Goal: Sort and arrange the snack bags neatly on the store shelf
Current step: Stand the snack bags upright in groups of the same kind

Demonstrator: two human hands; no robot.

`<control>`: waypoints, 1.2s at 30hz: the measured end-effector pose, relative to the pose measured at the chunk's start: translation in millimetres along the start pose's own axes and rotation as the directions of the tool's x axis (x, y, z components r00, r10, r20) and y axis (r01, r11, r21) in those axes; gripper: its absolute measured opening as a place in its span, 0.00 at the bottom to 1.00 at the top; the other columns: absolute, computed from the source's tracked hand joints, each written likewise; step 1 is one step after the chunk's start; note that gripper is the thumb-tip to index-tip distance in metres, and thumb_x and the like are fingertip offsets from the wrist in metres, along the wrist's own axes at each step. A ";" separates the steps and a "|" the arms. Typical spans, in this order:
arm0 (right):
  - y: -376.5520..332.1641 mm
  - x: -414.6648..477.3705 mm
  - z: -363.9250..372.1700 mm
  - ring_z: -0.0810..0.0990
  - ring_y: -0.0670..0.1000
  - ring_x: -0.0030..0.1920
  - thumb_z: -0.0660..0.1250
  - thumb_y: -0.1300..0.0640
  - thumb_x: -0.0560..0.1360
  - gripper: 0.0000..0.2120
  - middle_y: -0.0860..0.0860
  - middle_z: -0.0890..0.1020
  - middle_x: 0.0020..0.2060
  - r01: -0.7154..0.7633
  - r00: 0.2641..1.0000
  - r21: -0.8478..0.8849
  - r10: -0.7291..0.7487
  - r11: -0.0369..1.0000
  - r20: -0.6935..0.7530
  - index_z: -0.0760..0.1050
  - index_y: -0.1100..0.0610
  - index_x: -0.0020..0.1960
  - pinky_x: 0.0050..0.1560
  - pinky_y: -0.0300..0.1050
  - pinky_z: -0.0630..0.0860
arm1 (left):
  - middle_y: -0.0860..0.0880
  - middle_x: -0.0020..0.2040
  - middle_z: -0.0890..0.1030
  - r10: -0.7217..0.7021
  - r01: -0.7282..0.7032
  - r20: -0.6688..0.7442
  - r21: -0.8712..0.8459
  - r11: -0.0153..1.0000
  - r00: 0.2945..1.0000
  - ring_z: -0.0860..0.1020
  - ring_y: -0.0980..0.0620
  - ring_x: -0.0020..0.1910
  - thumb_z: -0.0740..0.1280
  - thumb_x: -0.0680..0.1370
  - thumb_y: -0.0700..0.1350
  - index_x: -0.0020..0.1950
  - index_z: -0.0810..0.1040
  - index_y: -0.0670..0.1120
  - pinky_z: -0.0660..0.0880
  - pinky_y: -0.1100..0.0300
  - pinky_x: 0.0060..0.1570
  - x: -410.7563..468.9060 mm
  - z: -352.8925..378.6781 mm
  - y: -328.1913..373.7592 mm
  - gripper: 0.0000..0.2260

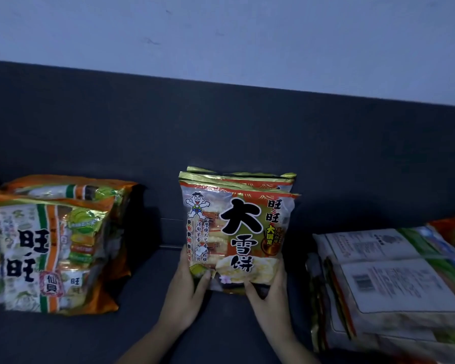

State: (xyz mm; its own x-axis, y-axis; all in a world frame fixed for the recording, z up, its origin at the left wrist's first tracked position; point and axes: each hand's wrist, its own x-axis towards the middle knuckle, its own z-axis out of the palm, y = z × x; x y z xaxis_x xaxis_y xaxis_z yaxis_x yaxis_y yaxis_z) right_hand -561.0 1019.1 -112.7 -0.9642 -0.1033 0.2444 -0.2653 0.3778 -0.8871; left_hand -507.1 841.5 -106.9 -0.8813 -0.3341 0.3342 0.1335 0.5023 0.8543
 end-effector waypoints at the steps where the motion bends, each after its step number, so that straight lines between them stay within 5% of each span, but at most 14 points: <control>1: 1.6 1.4 0.9 0.65 0.50 0.69 0.72 0.57 0.70 0.43 0.50 0.63 0.71 -0.005 1.000 0.003 0.005 1.000 -0.005 0.50 0.50 0.76 0.63 0.43 0.67 | 0.61 0.64 0.73 0.007 -0.007 -0.008 0.000 1.000 1.000 0.72 0.63 0.62 0.64 0.77 0.53 0.73 0.56 0.56 0.71 0.59 0.61 -0.8 -0.3 1.1 0.27; 10: -6.1 -0.3 -2.6 0.58 0.50 0.73 0.63 0.70 0.72 0.38 0.51 0.60 0.73 -0.063 0.996 0.063 0.067 0.996 -0.057 0.51 0.53 0.76 0.69 0.40 0.56 | 0.57 0.70 0.66 0.000 0.005 -0.075 0.073 0.997 0.997 0.65 0.58 0.69 0.65 0.70 0.65 0.76 0.53 0.53 0.66 0.52 0.68 -4.7 -2.1 3.2 0.40; 14: -14.8 -11.3 -5.6 0.56 0.49 0.74 0.64 0.69 0.71 0.41 0.44 0.57 0.71 0.019 0.991 0.026 -0.015 0.999 -0.131 0.48 0.49 0.76 0.73 0.55 0.60 | 0.59 0.72 0.56 0.005 0.000 -0.166 0.032 0.999 0.986 0.55 0.62 0.72 0.65 0.70 0.62 0.76 0.50 0.54 0.58 0.53 0.72 -13.0 -6.4 10.3 0.40; 19: -49.6 -19.1 -29.3 0.50 0.38 0.72 0.64 0.67 0.74 0.39 0.39 0.53 0.71 0.129 0.983 0.016 -0.126 0.992 -0.137 0.45 0.40 0.71 0.74 0.46 0.58 | 0.48 0.73 0.59 0.405 -0.344 -0.232 0.264 0.901 0.884 0.54 0.58 0.74 0.61 0.75 0.56 0.71 0.60 0.42 0.55 0.60 0.72 -16.8 -5.9 36.5 0.30; 22: -75.3 -6.9 -70.6 0.53 0.35 0.71 0.62 0.67 0.75 0.36 0.40 0.57 0.71 0.228 0.969 0.014 -0.225 0.974 -0.106 0.49 0.40 0.70 0.71 0.34 0.54 | 0.46 0.67 0.67 0.637 -0.605 -0.040 0.273 0.748 0.769 0.63 0.52 0.70 0.64 0.75 0.48 0.68 0.65 0.42 0.59 0.59 0.70 -11.6 15.3 73.4 0.23; 25: -89.0 3.4 -130.7 0.60 0.34 0.68 0.61 0.68 0.74 0.31 0.39 0.63 0.68 0.298 0.949 -0.022 -0.299 0.954 -0.101 0.57 0.42 0.69 0.67 0.29 0.60 | 0.50 0.62 0.72 0.669 -0.699 0.202 0.183 0.691 0.715 0.69 0.51 0.64 0.66 0.73 0.46 0.67 0.67 0.45 0.63 0.60 0.65 -5.7 48.7 113.5 0.23; 28: -76.0 2.2 -196.8 0.65 0.46 0.68 0.62 0.67 0.72 0.29 0.48 0.67 0.67 0.271 0.946 -0.322 -0.312 0.907 -0.084 0.62 0.51 0.70 0.66 0.42 0.66 | 0.45 0.66 0.72 0.630 -0.750 0.419 0.253 0.611 0.654 0.67 0.48 0.66 0.70 0.66 0.50 0.71 0.62 0.44 0.63 0.57 0.68 -3.3 92.2 131.7 0.35; 31: -48.9 -6.2 -252.1 0.64 0.58 0.70 0.60 0.61 0.65 0.32 0.56 0.69 0.68 0.081 0.958 -0.666 -0.242 0.742 -0.154 0.66 0.58 0.70 0.71 0.58 0.59 | 0.43 0.70 0.70 0.546 -0.796 0.590 0.340 0.500 0.595 0.69 0.45 0.69 0.66 0.64 0.59 0.72 0.61 0.43 0.59 0.51 0.70 -5.6 133.5 145.1 0.41; 34: -22.7 -20.1 -286.8 0.51 0.56 0.75 0.63 0.60 0.70 0.31 0.53 0.59 0.73 -0.197 0.972 -0.806 0.004 0.557 -0.235 0.60 0.54 0.72 0.73 0.60 0.46 | 0.45 0.77 0.48 0.448 -0.823 0.696 0.406 0.398 0.560 0.51 0.44 0.77 0.49 0.66 0.66 0.77 0.46 0.44 0.42 0.50 0.74 -14.0 163.7 162.8 0.45; 36: -7.6 -25.3 -299.5 0.50 0.56 0.75 0.64 0.61 0.71 0.34 0.54 0.55 0.75 -0.243 0.965 -0.824 0.042 0.512 -0.259 0.56 0.52 0.74 0.72 0.61 0.51 | 0.48 0.76 0.36 0.336 -0.787 0.748 0.385 0.481 0.572 0.40 0.45 0.77 0.43 0.62 0.68 0.77 0.38 0.47 0.38 0.45 0.74 -20.0 175.8 174.2 0.47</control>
State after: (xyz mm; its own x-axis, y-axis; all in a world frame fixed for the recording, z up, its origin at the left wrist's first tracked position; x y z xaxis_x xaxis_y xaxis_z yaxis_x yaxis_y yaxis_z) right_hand -534.4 1294.4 5.2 -0.9415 0.1542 0.2998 0.0989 0.9765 -0.1915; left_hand -545.9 1075.9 -34.7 -0.7983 0.5746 0.1803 0.5834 0.8122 -0.0052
